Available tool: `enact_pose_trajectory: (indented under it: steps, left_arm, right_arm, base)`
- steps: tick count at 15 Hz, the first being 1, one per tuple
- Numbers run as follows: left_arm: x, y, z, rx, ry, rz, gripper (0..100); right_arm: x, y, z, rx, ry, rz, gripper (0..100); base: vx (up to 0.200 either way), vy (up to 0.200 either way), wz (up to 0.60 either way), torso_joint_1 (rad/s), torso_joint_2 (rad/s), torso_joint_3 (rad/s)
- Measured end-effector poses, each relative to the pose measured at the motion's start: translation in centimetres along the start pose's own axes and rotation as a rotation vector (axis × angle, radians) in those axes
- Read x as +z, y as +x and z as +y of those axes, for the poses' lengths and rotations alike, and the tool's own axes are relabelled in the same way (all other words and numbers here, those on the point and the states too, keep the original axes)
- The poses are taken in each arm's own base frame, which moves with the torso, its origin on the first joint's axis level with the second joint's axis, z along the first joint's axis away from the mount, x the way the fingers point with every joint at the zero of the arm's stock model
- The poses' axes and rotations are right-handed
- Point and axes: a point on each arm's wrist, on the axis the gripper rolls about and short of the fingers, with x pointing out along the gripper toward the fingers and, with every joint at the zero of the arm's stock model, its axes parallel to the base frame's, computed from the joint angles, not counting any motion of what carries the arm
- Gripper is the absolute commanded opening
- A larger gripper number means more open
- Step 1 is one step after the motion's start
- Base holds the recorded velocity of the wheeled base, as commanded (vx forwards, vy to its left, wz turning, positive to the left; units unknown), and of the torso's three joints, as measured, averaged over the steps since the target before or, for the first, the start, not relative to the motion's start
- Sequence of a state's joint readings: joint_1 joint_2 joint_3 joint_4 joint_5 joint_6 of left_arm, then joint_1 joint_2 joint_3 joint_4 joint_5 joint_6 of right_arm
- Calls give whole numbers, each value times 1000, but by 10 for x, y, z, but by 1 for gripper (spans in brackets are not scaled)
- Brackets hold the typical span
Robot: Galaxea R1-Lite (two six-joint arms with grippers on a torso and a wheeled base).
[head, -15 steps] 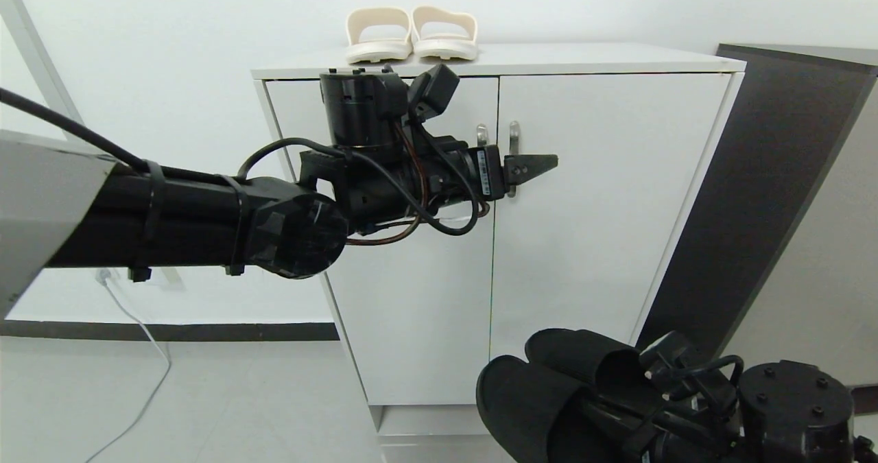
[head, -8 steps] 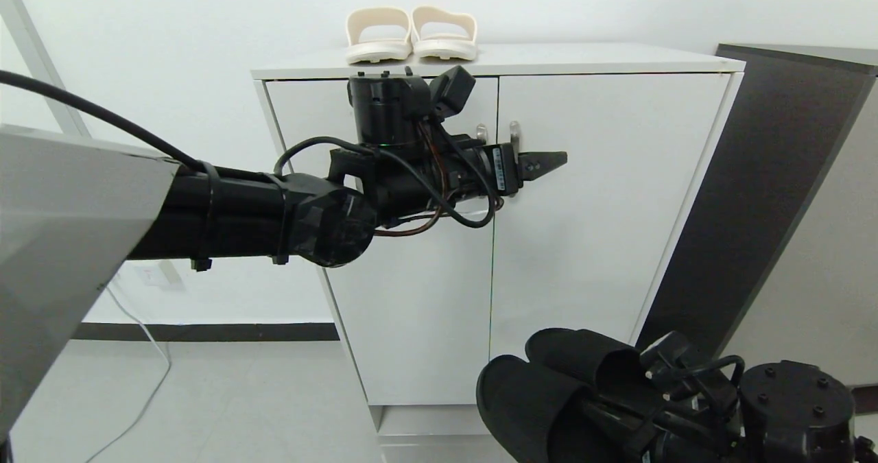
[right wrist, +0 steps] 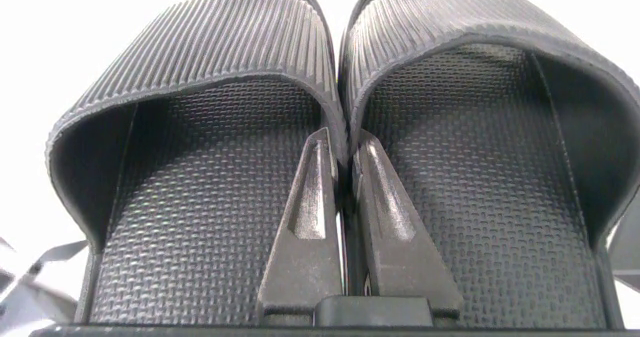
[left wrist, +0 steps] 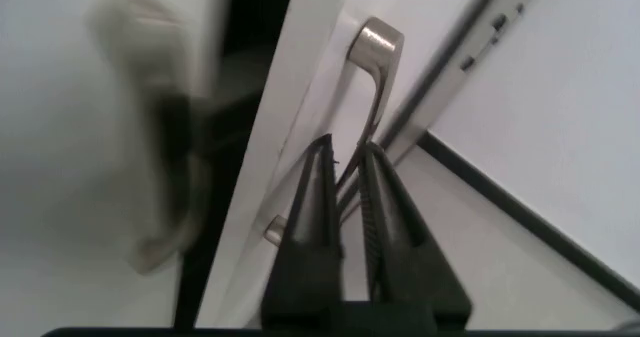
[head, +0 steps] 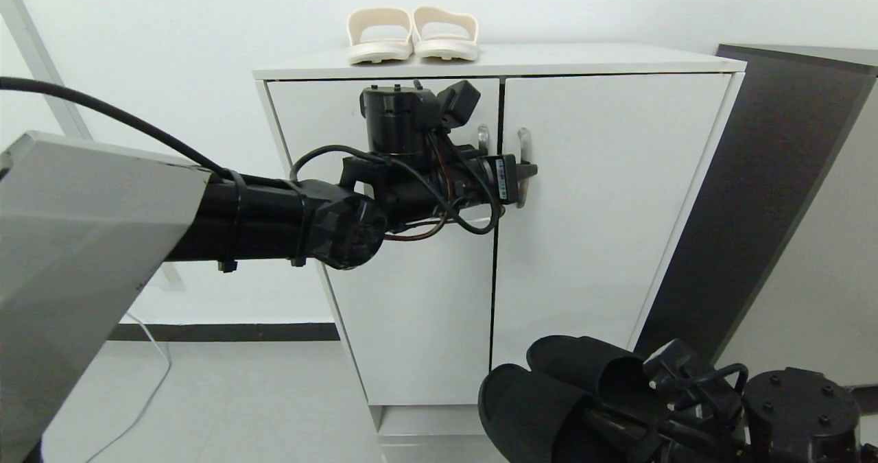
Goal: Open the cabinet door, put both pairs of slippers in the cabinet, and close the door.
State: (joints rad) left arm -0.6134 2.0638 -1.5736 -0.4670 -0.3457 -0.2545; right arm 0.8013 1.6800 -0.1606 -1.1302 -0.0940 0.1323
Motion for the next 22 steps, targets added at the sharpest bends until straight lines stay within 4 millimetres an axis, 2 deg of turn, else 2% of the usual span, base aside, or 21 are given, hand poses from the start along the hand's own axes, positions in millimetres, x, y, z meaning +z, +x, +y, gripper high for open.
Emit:
enact_pose_trajectory:
  steps: [3, 9, 13, 18, 20, 22]
  left_arm:
    - [-5, -15, -10, -11, -5, 12, 0]
    - [-17, -42, -30, -47, 6, -12, 0]
    - [-24, -59, -57, -54, 9, -8, 0]
    - [-20, -104, -85, -93, 17, -12, 0]
    - [-17, -120, -83, -75, 14, -23, 0]
    - [-9, -124, -74, -46, 15, -49, 0]
  right_arm:
    - [-4, -12, 3, 142, -42, 9, 0]
    - [-5, -24, 4, 167, -66, -8, 0]
    - [-4, -26, 6, 173, -69, -13, 0]
    - [-7, -28, 10, 197, -80, -3, 0]
    - [-7, -28, 11, 203, -82, 0, 0]
    - [-8, -28, 12, 207, -84, 1, 0]
  base:
    - [0, 0, 0, 0, 0, 0]
    - [0, 0, 0, 0, 0, 0]
    - [0, 0, 0, 0, 0, 0]
    - [0, 0, 0, 0, 0, 0]
    - [0, 0, 0, 0, 0, 0]
    - [0, 0, 0, 0, 0, 0]
